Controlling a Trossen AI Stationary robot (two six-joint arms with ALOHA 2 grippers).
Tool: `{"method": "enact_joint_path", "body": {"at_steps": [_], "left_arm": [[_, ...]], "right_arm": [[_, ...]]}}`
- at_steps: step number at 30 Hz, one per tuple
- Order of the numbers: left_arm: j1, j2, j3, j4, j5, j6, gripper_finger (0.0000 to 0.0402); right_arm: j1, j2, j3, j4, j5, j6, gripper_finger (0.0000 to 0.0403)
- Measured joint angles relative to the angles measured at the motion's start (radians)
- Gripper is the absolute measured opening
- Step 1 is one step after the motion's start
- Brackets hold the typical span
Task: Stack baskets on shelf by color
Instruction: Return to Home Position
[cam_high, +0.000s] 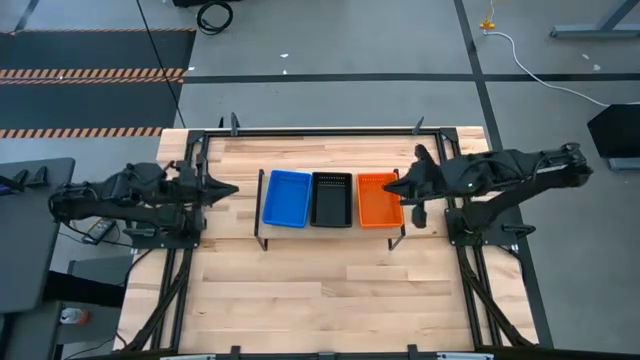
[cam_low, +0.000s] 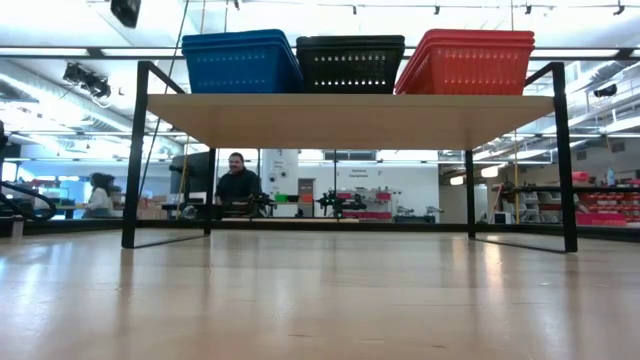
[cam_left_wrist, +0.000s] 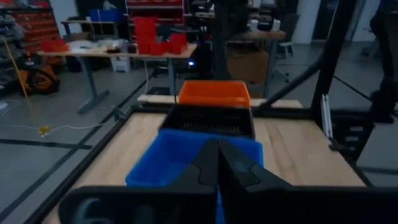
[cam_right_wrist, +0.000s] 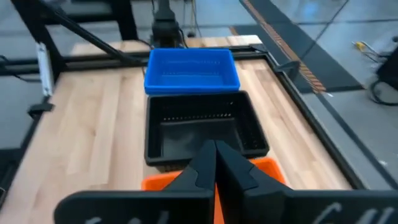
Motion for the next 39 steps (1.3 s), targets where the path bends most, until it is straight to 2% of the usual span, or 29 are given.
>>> {"method": "enact_joint_path", "body": {"at_steps": [7,12,16,25,28,33,39], "left_arm": [[0.0,-0.086,-0.088,0.038,0.025,0.02,0.0003],[0.0,-0.155,-0.177,0.088,0.032,0.02,0.0003],[0.0,-0.197,-0.249,0.17,0.065,0.013,0.0004],[0.009,-0.235,-0.422,0.301,0.101,-0.016,0.0004],[0.014,-0.234,-0.457,0.327,0.106,-0.04,0.0004],[0.014,-0.239,-0.554,0.44,0.153,-0.086,0.0004],[0.027,-0.24,-0.625,0.518,0.144,-0.098,0.0004]], "right_arm": [[-0.059,-0.306,-0.365,0.32,-0.119,-0.014,0.0006],[-0.067,-0.471,-0.596,0.485,-0.127,-0.044,0.0007],[-0.082,-0.567,-0.718,0.551,-0.14,-0.044,0.0007],[-0.086,-0.711,-0.876,0.606,-0.18,-0.043,0.0008],[-0.086,-0.743,-0.916,0.62,-0.192,-0.032,0.0008],[-0.085,-0.781,-0.967,0.639,-0.273,-0.018,0.0008],[-0.085,-0.826,-1.033,0.65,-0.276,-0.028,0.0008]]}}
